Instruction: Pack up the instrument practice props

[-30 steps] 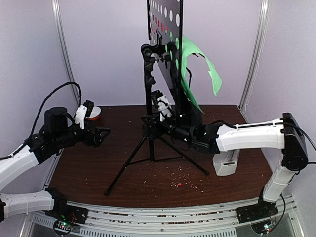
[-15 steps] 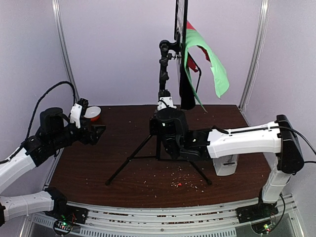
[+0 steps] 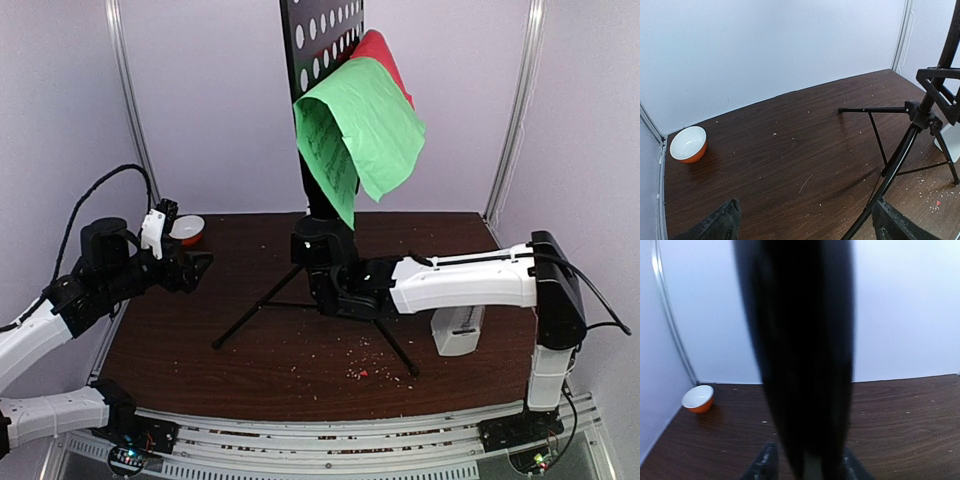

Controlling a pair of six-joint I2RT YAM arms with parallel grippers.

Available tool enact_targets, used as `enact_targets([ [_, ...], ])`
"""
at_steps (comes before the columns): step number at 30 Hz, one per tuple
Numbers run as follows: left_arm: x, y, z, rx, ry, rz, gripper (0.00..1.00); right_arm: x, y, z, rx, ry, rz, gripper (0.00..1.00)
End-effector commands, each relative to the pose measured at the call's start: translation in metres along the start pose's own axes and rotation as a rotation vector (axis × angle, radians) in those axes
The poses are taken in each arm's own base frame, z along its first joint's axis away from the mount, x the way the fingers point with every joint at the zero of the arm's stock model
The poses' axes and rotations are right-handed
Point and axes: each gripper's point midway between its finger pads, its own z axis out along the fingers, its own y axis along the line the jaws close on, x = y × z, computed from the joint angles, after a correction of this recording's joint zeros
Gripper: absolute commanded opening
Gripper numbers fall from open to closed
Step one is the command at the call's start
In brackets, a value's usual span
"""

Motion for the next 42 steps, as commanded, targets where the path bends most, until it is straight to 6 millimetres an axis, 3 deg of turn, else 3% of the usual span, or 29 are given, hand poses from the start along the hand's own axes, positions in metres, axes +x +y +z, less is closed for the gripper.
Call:
enact_targets([
  [1,-0.005,0.004,-0.001,-0.017,-0.028,-0.012,0.94,-0.029,0.033,-0.021,-0.278,-0.011,0.16,0.67],
  [2,-0.005,0.004,-0.001,-0.017,-0.028,-0.012,0.94,-0.031,0.035,-0.027,-0.326,-0.008,0.146,0.77],
  [4,-0.004,0.004,-0.001,-0.017,-0.025,-0.013,0.94,-0.029,0.037,-0.04,-0.417,0.013,0.12,0.85],
  [7,-0.004,0.005,0.0,-0.021,-0.025,-0.014,0.94,-0.018,0.032,-0.059,-0.525,0.053,0.094,0.89],
  [12,-0.002,0.005,0.002,-0.024,-0.017,-0.014,0.94,0.015,-0.002,-0.07,-0.667,0.143,0.108,0.9],
  [17,0.001,0.004,0.004,-0.017,-0.005,-0.013,0.94,-0.005,-0.02,-0.07,-0.906,0.175,0.237,0.89],
  [24,0.003,0.004,0.008,-0.016,0.007,-0.012,0.94,-0.05,-0.011,-0.057,-1.081,0.139,0.225,0.89],
  [31,0.003,0.004,0.007,-0.017,0.007,-0.012,0.94,-0.068,0.01,-0.036,-1.142,0.112,0.19,0.89],
  [35,0.003,0.004,0.008,-0.015,0.008,-0.012,0.94,-0.071,0.027,-0.031,-1.208,0.127,0.185,0.81],
  [42,0.002,0.003,0.007,-0.013,0.005,-0.011,0.94,-0.068,0.037,-0.033,-1.274,0.15,0.229,0.44],
])
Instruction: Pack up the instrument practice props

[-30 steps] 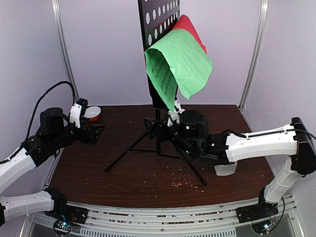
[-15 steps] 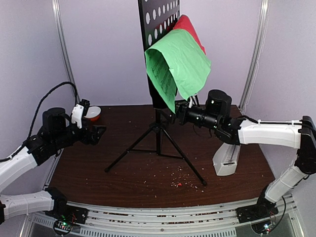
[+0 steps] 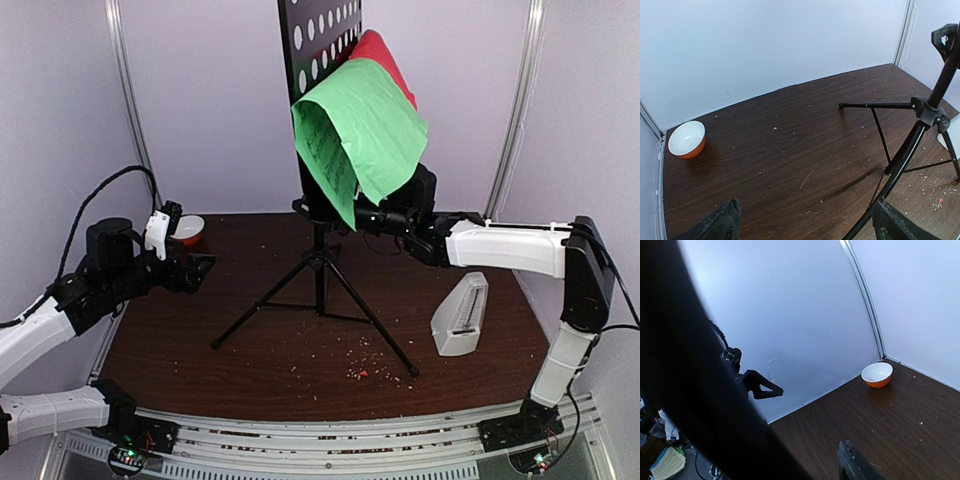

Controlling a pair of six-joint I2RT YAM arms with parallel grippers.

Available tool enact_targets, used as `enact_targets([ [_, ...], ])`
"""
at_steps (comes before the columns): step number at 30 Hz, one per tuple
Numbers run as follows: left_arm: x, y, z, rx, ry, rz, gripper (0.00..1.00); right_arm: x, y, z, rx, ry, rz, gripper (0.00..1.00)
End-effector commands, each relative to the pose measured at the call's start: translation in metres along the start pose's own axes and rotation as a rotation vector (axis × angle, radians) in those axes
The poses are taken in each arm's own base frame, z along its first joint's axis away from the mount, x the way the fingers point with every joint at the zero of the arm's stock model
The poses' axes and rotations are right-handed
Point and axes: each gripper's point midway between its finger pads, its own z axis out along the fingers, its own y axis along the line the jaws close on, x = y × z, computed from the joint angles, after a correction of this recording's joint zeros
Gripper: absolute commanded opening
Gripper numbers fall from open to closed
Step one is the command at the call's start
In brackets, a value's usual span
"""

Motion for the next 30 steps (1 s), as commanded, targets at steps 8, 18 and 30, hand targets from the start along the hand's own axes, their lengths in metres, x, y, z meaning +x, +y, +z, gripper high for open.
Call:
enact_targets([
  [8,-0.006,0.001,-0.001,-0.002,-0.028,-0.008,0.94,-0.013,0.023,-0.024,0.002,-0.059,-0.031,0.09],
  [18,-0.006,0.001,-0.001,-0.001,-0.027,-0.007,0.94,-0.027,0.01,-0.043,0.622,-0.158,-0.244,0.0],
  [30,-0.008,0.003,-0.003,-0.013,-0.039,-0.01,0.94,-0.058,-0.018,-0.059,1.141,-0.32,-0.188,0.0],
])
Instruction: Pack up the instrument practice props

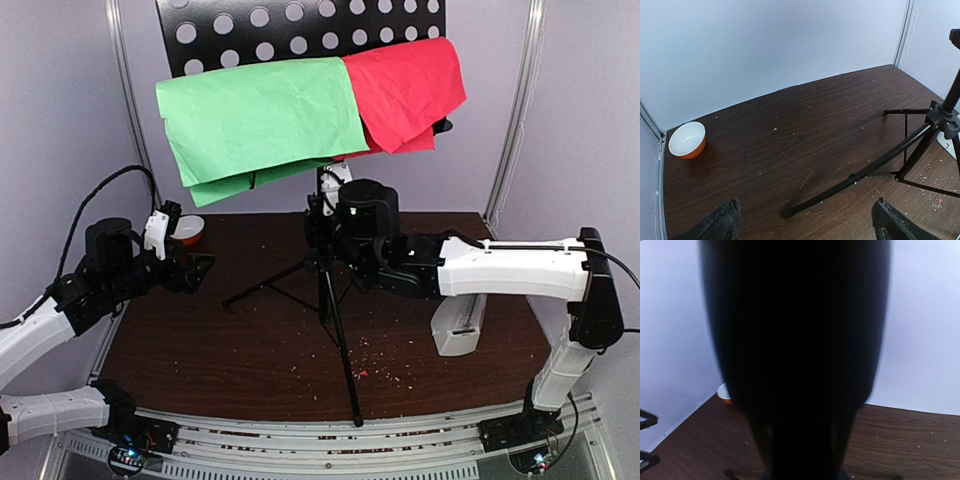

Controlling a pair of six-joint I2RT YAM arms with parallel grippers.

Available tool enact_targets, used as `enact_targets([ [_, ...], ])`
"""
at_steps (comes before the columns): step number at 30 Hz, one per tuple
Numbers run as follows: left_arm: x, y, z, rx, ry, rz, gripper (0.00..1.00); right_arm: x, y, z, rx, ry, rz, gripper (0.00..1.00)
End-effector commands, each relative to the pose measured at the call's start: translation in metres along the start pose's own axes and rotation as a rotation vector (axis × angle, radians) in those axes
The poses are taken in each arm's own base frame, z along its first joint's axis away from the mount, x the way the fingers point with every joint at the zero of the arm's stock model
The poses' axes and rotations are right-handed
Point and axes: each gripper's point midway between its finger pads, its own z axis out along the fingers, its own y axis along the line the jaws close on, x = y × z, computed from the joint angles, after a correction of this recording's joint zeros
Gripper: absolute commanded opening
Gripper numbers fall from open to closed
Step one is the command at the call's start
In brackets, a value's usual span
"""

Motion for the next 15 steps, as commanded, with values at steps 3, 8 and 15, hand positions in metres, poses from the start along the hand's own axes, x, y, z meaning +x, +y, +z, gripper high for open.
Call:
enact_targets([
  [3,-0.007,0.003,-0.002,-0.01,-0.035,-0.008,0.94,-0.035,-0.039,0.005,0.351,-0.119,0.181,0.0],
  [8,-0.008,0.003,-0.003,-0.013,-0.038,-0.009,0.94,-0.019,-0.023,0.006,0.436,-0.126,0.214,0.0],
  [15,-0.006,0.003,-0.001,-0.013,-0.028,-0.01,0.94,-0.004,0.005,0.014,0.455,-0.11,0.247,0.0],
])
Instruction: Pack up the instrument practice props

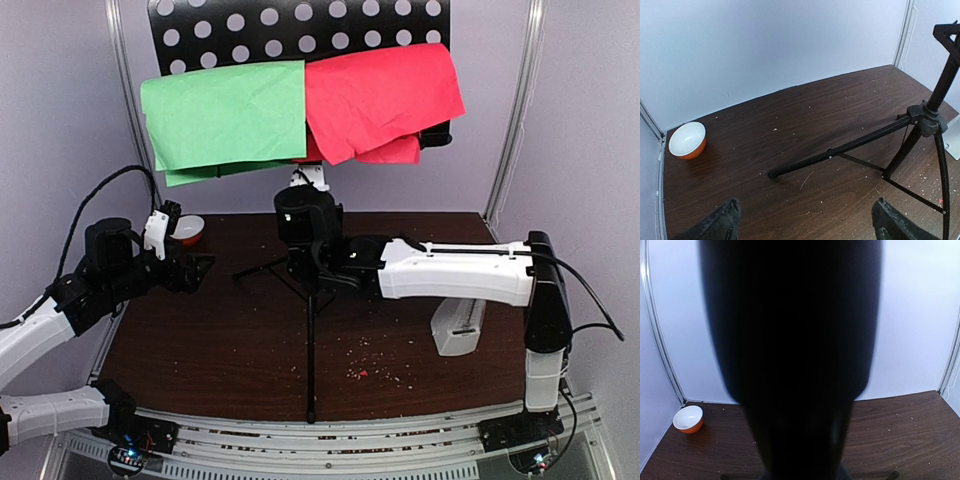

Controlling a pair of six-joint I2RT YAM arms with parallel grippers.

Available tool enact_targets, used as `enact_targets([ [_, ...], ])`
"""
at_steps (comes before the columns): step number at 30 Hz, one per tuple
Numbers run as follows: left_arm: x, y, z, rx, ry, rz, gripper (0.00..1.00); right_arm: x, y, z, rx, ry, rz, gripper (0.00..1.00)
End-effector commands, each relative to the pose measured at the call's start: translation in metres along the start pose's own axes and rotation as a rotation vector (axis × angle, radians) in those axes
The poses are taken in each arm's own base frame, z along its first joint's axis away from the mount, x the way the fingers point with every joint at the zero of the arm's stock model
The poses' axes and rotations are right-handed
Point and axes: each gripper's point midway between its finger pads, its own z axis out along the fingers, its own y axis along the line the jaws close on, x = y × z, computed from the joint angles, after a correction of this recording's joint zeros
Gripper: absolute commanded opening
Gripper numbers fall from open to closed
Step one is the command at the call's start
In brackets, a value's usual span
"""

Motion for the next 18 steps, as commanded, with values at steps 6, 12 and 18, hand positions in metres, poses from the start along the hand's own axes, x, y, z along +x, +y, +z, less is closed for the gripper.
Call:
enact_targets([
  [6,0.003,-0.006,0.002,0.035,-0.005,-0.097,0.87,-0.003,0.007,-0.013,-0.081,0.027,0.246,0.7],
  [12,0.037,-0.068,0.008,0.229,0.014,-0.392,0.81,0.008,-0.021,-0.033,-0.164,0.093,0.246,0.93],
  [18,0.051,-0.144,0.019,0.36,0.063,-0.477,0.82,0.03,-0.07,-0.055,-0.196,0.141,0.305,0.99],
])
